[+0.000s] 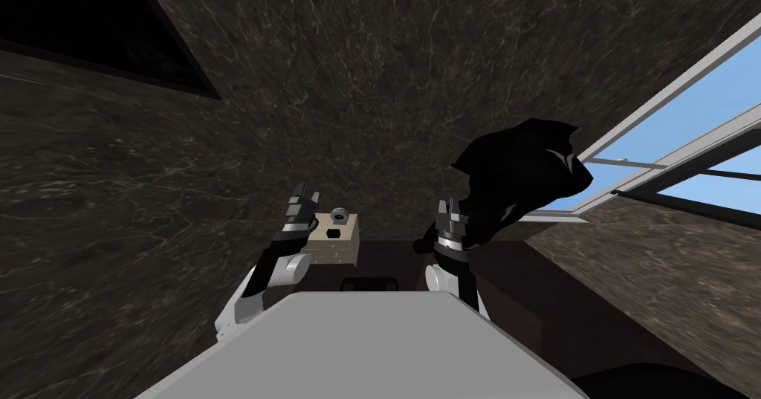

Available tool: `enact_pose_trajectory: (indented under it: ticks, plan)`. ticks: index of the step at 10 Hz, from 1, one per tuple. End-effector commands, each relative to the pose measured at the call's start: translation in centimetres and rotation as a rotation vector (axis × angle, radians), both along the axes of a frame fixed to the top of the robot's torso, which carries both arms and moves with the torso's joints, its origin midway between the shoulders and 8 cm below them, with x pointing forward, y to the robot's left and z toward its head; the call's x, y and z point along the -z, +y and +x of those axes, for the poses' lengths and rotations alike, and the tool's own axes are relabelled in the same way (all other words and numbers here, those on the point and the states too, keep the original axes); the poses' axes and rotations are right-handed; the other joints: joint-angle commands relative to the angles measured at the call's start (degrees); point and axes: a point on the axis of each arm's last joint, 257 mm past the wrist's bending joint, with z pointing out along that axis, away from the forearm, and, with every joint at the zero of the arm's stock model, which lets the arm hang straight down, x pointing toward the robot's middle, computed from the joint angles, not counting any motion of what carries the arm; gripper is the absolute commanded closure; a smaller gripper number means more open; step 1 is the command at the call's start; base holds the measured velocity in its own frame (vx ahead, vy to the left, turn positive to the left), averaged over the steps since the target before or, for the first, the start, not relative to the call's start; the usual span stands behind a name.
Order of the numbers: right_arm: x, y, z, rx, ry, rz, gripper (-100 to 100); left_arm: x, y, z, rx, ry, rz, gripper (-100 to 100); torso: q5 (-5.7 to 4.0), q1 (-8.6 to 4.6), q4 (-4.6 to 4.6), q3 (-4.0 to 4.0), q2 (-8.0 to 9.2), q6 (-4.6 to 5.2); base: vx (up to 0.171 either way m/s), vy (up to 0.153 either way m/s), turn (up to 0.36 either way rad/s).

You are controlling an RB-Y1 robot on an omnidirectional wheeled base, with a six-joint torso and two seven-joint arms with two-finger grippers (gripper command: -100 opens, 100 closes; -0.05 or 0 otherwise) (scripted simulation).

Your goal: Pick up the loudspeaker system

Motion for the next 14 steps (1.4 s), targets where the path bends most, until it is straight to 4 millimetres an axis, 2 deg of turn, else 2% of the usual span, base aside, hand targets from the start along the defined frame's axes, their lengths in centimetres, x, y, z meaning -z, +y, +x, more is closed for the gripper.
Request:
enact_pose_trajectory:
  ticks: [1,2,3,4,5,8,9,11,12,13,14]
  plan:
    - [0.0,0.0,0.0,0.0,0.0,0.0,0,1.5,0.0,1.4,0.007,0.058,0.003,-100,0.0,0.0,0.0,0.0,0.0,0.0,-0.025,-0.002,0.031]
    - [0.0,0.0,0.0,0.0,0.0,0.0,0,1.8,0.0,1.6,0.008,0.069,0.002,-100,0.0,0.01,0.0,0.0,0.01,0.0,-0.021,-0.001,0.012]
    - [0.0,0.0,0.0,0.0,0.0,0.0,0,3.2,0.1,2.8,0.014,0.112,0.005,-100,0.0,0.01,0.0,0.01,0.01,0.0,-0.023,0.001,0.031]
    - [0.0,0.0,0.0,0.0,0.0,0.0,0,3.7,0.1,3.0,0.015,0.132,0.003,-100,0.0,0.02,0.0,0.0,0.01,0.0,-0.021,0.0,0.012]
    - [0.0,0.0,0.0,0.0,0.0,0.0,0,5.1,0.1,4.2,0.021,0.173,0.006,-100,0.0,0.02,0.0,0.0,0.0,0.0,-0.024,-0.003,0.019]
    - [0.0,0.0,0.0,0.0,0.0,0.0,0,7.9,0.1,5.8,0.029,0.269,0.006,-100,0.0,0.0,0.0,-0.01,-0.02,0.0,-0.017,-0.003,0.015]
    - [0.0,0.0,0.0,0.0,0.0,0.0,0,9.6,0.2,6.9,0.035,0.314,0.008,-100,0.0,0.01,-0.01,-0.01,-0.02,-0.01,-0.017,-0.003,0.025]
    - [0.0,0.0,0.0,0.0,0.0,0.0,0,10.3,0.2,7.1,0.037,0.343,0.007,-100,0.0,0.0,-0.01,-0.02,-0.03,0.0,-0.006,-0.002,0.004]
    - [0.0,0.0,0.0,0.0,0.0,0.0,0,12.3,0.3,8.2,0.044,0.399,0.009,-100,-0.01,-0.01,-0.01,-0.02,-0.05,0.0,-0.008,-0.005,0.013]
    - [0.0,0.0,0.0,0.0,0.0,0.0,0,12.8,0.2,8.3,0.045,0.42,0.009,-100,0.0,-0.01,-0.01,-0.03,-0.06,0.0,-0.008,-0.006,0.008]
    - [0.0,0.0,0.0,0.0,0.0,0.0,0,14.5,0.3,9.3,0.052,0.468,0.012,-100,-0.01,-0.01,-0.01,-0.03,-0.05,-0.01,-0.01,-0.008,0.013]
